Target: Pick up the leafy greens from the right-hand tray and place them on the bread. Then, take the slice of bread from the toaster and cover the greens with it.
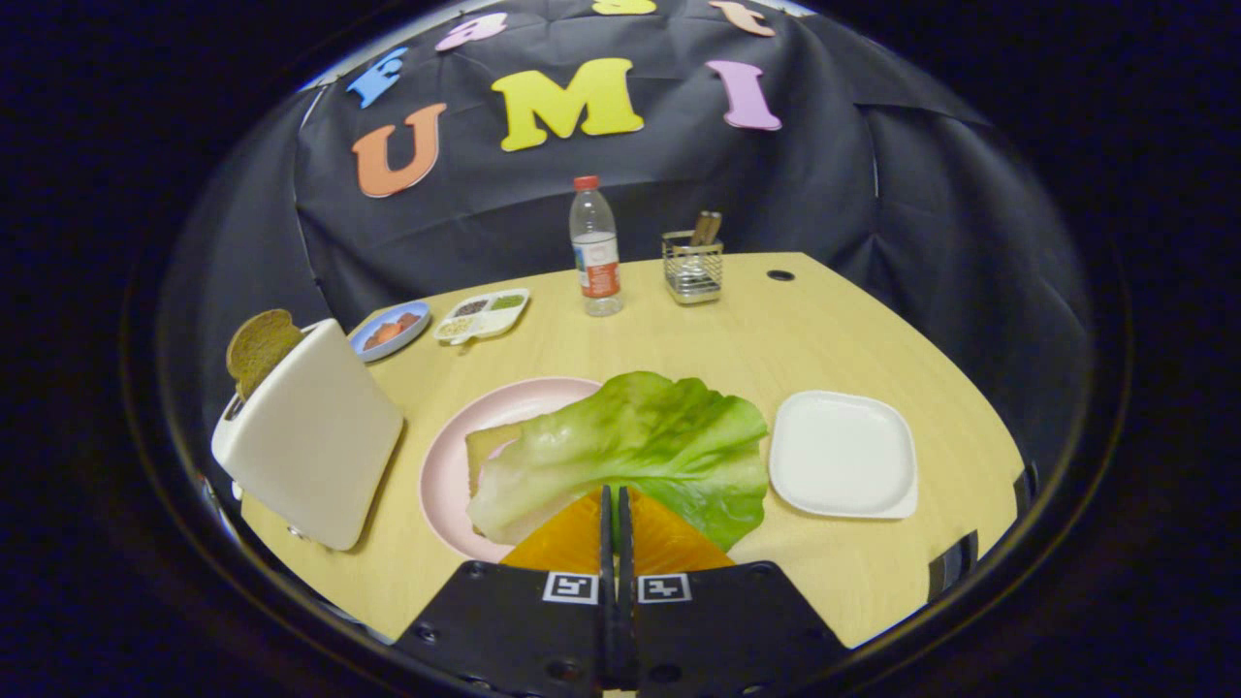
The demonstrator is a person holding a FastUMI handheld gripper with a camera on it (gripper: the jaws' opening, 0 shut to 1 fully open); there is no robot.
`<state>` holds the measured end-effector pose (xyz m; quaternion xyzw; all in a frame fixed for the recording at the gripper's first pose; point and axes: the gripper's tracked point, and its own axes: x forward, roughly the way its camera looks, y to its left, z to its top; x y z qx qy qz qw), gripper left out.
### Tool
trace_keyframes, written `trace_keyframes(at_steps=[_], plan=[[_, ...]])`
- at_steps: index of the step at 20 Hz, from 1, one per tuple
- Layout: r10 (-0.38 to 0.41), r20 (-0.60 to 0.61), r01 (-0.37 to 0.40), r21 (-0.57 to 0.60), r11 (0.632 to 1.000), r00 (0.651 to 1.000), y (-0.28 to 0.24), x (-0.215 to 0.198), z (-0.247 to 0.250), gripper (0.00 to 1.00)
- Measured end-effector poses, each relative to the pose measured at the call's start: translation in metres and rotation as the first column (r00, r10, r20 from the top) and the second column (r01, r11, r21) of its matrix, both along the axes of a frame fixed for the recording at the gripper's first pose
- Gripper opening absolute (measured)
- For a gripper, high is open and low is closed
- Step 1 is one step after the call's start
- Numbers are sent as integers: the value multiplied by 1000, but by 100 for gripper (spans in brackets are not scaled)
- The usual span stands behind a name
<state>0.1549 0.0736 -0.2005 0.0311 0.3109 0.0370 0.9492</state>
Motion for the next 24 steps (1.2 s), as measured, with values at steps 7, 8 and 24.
trace_keyframes(at_steps=[7, 8, 24], plan=[[116, -104, -119, -31, 992, 988, 62, 19, -37, 7], [122, -100, -125, -19, 992, 987, 65, 18, -36, 12], [240, 191, -234, -56, 971, 952, 179, -8, 158, 96]])
